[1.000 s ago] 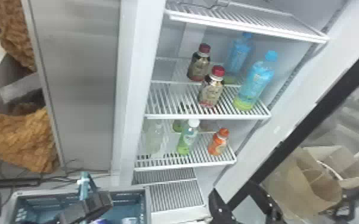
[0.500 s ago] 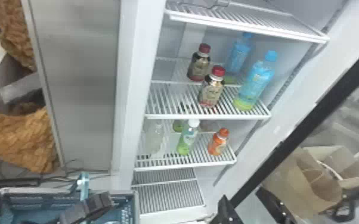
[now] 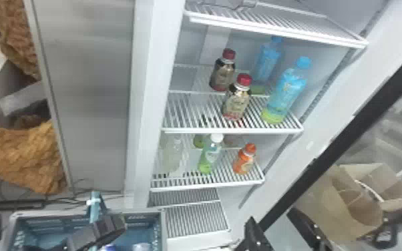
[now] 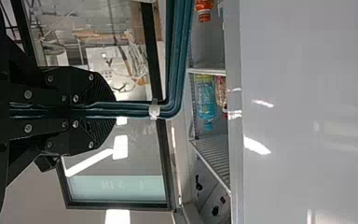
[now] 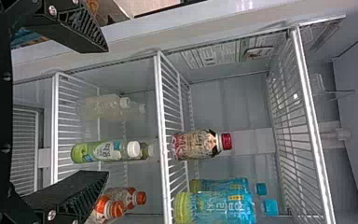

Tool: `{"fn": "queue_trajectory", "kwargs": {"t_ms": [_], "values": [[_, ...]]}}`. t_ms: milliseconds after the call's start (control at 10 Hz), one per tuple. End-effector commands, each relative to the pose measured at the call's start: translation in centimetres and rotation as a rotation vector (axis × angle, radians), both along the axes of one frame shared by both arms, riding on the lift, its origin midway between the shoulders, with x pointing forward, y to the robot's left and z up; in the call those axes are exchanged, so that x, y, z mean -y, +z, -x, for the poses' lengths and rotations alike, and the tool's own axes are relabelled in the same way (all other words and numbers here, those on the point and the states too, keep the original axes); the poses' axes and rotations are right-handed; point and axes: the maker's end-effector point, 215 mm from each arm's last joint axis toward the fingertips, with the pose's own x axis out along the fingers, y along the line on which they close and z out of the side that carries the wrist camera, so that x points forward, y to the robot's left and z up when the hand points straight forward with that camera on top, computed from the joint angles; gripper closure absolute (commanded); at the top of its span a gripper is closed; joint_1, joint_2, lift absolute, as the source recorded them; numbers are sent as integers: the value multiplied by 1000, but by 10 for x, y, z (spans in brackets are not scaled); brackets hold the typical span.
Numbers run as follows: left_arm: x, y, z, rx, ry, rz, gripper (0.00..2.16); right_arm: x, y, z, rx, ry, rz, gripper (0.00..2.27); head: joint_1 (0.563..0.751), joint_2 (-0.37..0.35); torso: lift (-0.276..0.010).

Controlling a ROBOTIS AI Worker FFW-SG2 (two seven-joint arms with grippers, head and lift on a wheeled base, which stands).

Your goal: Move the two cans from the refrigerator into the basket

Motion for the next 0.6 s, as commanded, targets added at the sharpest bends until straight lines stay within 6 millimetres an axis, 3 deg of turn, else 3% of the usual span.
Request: {"fn": "queue_trajectory", "kwargs": {"t_ms": [0, 500], "values": [[0, 0, 0, 1, 0, 1, 1191, 0, -1, -1, 2, 0, -3, 116, 695, -350, -31], [-1, 2, -1, 4, 3, 4, 1191, 0, -4, -2, -2, 4, -10, 117, 695, -350, -31]]}}
